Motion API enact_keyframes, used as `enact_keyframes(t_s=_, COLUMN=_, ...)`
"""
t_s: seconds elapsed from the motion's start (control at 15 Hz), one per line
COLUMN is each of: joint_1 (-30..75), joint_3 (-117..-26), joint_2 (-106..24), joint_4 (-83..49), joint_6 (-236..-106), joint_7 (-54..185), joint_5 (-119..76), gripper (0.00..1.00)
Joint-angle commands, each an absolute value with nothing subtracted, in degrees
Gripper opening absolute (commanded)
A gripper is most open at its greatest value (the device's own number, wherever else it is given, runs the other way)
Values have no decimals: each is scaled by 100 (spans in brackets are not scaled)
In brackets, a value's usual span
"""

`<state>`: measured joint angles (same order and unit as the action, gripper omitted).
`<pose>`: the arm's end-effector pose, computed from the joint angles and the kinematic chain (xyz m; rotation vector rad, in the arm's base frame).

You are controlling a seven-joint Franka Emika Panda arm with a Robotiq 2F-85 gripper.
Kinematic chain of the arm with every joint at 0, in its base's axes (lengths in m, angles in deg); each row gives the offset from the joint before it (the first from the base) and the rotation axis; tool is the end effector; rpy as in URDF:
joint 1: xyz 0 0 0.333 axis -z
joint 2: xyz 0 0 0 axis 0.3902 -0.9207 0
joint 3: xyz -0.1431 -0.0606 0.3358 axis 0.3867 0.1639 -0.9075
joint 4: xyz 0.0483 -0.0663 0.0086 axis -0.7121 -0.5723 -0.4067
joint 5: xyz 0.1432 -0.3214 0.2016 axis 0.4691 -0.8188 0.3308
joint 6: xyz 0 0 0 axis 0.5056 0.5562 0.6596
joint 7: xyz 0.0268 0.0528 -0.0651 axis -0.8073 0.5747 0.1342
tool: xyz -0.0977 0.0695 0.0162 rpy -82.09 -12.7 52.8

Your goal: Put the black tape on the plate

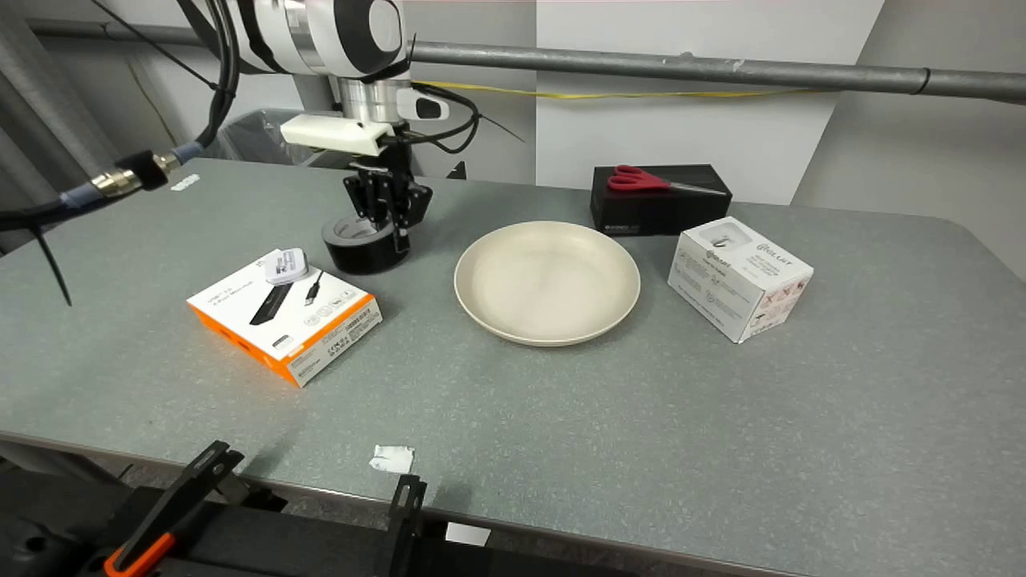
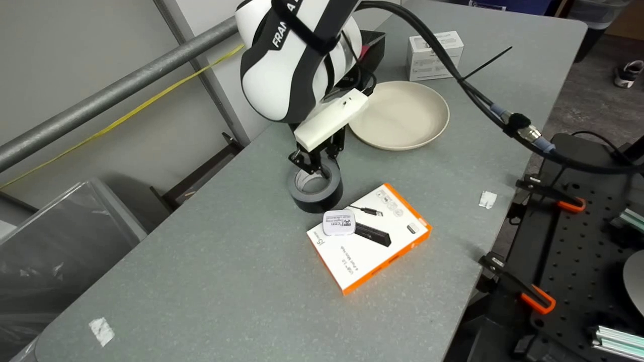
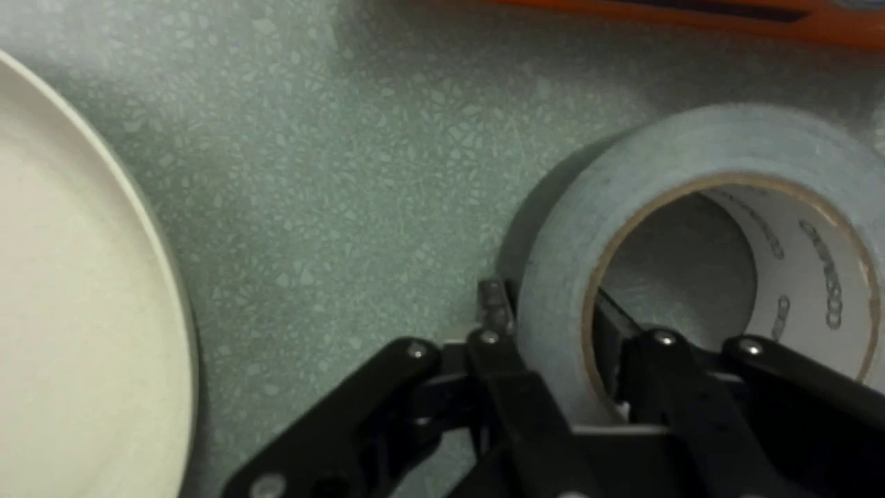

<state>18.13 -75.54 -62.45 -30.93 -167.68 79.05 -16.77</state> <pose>0.6489 0.0557 0.1664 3.0771 -0.3961 -0.3431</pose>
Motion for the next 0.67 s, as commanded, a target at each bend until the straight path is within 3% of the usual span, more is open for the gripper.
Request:
enact_keyframes(t_s=0.0, joint_1=2033, joint_3=-7501, joint_2=-5915, joint_4=-2944, joint_6=-16353, joint_7=7774, joint_5=-1363, gripper=0)
enact_keyframes(t_s=0.6, joint_1=2867, joint_3=-6601, joint_2=-5305, joint_4=-3244, joint_6=-16303, joint_7=7858, joint_5=-1525, gripper=1)
